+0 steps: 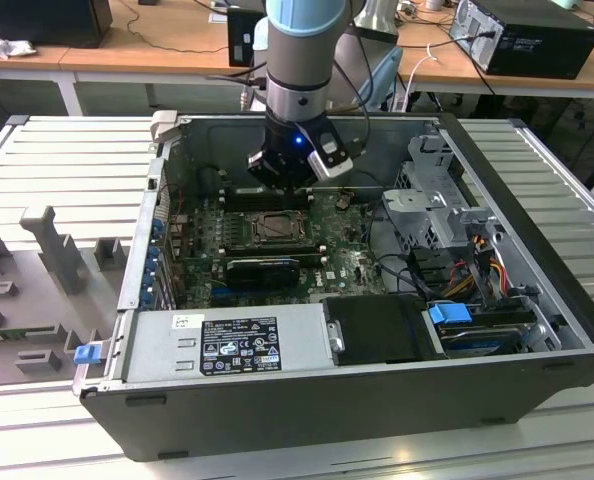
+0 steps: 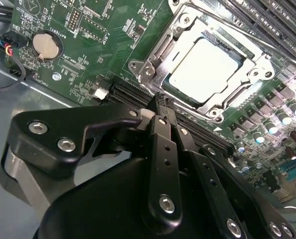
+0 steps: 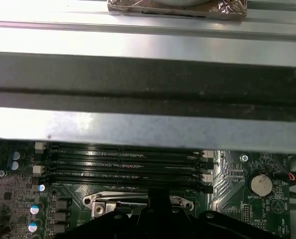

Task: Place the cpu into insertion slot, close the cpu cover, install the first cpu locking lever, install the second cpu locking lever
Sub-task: 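Install the second cpu locking lever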

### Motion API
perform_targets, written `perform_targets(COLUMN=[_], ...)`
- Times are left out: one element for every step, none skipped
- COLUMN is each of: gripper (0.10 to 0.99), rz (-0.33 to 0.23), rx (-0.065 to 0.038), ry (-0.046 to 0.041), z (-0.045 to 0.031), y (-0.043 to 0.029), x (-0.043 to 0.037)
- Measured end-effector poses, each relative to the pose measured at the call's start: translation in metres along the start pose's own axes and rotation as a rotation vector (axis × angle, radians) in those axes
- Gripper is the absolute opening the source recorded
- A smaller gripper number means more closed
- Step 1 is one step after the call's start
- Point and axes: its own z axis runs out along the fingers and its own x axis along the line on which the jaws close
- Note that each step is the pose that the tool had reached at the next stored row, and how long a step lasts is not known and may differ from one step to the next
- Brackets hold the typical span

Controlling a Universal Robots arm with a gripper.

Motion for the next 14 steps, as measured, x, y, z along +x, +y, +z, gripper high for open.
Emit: perform_targets(gripper=[0.106, 0.106, 0.106, 0.106, 0.106, 0.106, 0.106, 0.106, 0.106, 0.106, 0.106, 0.106, 0.106, 0.106], rz=[0.000, 0.000, 0.000, 0.000, 0.000, 0.000, 0.000, 0.000, 0.000, 0.000, 0.000, 0.000, 0.000, 0.000], rx=[0.000, 0.000, 0.000, 0.000, 0.000, 0.000, 0.000, 0.000, 0.000, 0.000, 0.000, 0.000, 0.000, -0.001], ry=[0.0000, 0.0000, 0.0000, 0.0001, 0.0000, 0.0001, 0.0000, 0.0000, 0.0002, 0.0001, 0.0001, 0.0000, 0.0000, 0.0000], z=[-0.0002, -0.0003, -0.0004, -0.0006, -0.0007, -0.0010, -0.0011, -0.0012, -0.0021, -0.0038, -0.0065, -0.0098, -0.0133, -0.0176], y=[-0.0013, -0.0023, -0.0035, -0.0048, -0.0058, -0.0080, -0.0088, -0.0092, -0.0095, -0.0095, -0.0093, -0.0090, -0.0087, -0.0082], x=[0.0001, 0.0001, 0.0002, 0.0002, 0.0002, 0.0003, 0.0004, 0.0004, 0.0004, 0.0004, 0.0004, 0.0003, 0.0003, 0.0003])
